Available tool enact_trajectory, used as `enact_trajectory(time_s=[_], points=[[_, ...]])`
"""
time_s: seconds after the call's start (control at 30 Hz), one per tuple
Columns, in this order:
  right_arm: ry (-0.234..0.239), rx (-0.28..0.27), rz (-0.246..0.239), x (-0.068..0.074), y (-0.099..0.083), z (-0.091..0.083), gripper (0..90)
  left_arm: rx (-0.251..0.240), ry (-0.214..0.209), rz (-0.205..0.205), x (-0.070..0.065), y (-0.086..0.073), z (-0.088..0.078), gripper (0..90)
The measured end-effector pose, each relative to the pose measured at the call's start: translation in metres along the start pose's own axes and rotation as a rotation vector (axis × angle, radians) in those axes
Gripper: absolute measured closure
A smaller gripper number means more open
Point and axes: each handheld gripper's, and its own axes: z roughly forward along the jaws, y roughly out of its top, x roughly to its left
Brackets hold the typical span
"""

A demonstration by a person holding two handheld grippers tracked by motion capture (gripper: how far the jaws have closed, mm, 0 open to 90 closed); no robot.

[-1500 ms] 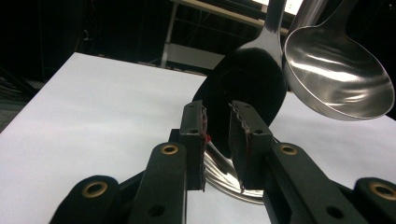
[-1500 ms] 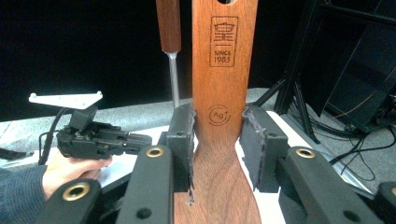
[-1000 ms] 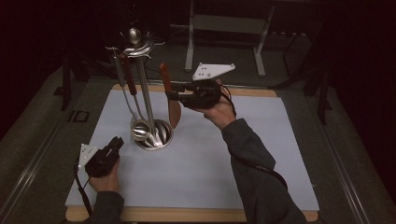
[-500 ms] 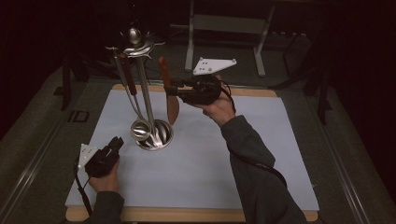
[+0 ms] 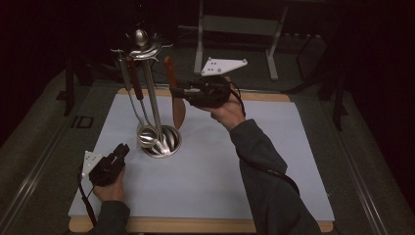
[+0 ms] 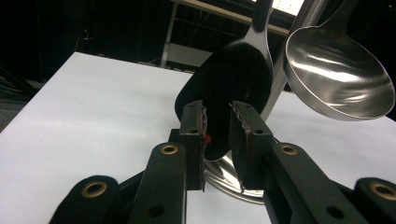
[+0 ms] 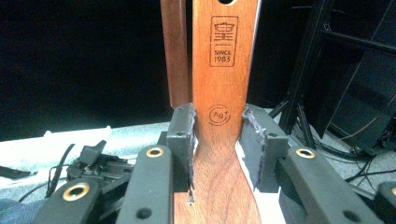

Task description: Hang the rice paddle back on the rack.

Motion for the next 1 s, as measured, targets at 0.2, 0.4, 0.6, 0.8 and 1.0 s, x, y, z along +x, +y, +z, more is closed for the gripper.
enact_trajectory(time_s=[0.2,0.4,0.6,0.8,1.0], points=[[-0.001,-0.011,0.001,0.0005,0.0040,0.0004,65.8,-0.003,0.002,-0.001,0.0005,-0.0001,-0.0006,75.7],[-0.003,-0.020,0.002,0.0008,0.0064,0.0009,65.8,-0.003,0.003,-0.005,0.0011,-0.0001,-0.0017,75.5],[-0.003,-0.024,0.002,0.0017,0.0066,0.0014,65.8,-0.004,0.003,-0.004,0.0010,-0.0001,-0.0016,75.5],[0.000,-0.025,0.002,0.0031,0.0074,0.0018,65.8,-0.005,0.003,-0.006,0.0010,-0.0001,-0.0016,75.5],[-0.004,-0.024,0.000,0.0031,0.0076,0.0031,65.8,-0.006,0.002,-0.008,0.0014,0.0000,-0.0011,75.5]])
